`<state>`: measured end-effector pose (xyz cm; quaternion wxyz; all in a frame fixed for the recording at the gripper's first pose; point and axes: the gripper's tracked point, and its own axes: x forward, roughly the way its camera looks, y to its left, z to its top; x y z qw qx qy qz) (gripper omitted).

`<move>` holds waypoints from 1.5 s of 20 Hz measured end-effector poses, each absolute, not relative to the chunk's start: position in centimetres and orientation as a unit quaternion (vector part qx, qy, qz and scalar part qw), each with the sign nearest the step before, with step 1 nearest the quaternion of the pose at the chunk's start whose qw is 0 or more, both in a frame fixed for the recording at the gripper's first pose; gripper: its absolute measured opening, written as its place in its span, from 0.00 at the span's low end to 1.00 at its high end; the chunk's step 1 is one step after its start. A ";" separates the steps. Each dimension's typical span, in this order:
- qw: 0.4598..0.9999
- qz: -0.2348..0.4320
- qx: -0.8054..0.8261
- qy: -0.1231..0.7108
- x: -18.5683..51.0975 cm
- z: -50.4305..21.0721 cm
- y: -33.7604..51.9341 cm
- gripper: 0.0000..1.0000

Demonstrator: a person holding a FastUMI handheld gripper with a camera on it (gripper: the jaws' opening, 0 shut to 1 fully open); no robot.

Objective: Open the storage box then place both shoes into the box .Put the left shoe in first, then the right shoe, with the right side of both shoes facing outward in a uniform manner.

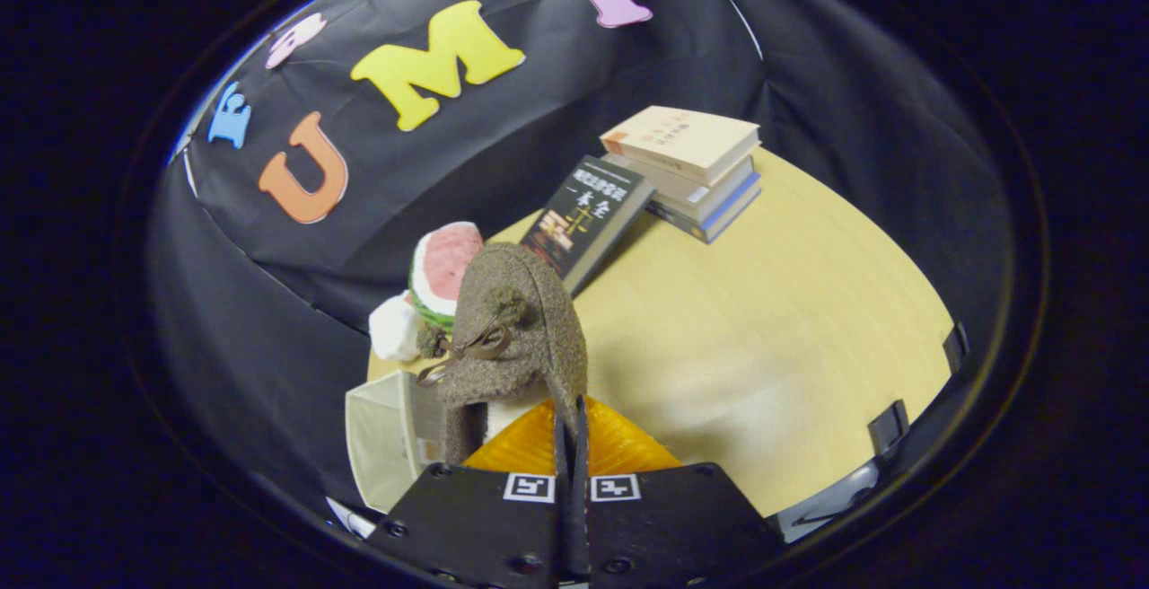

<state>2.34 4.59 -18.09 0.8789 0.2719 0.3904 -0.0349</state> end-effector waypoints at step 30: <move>0.893 -0.035 0.127 0.431 2.4 -24.9 27.2 0.00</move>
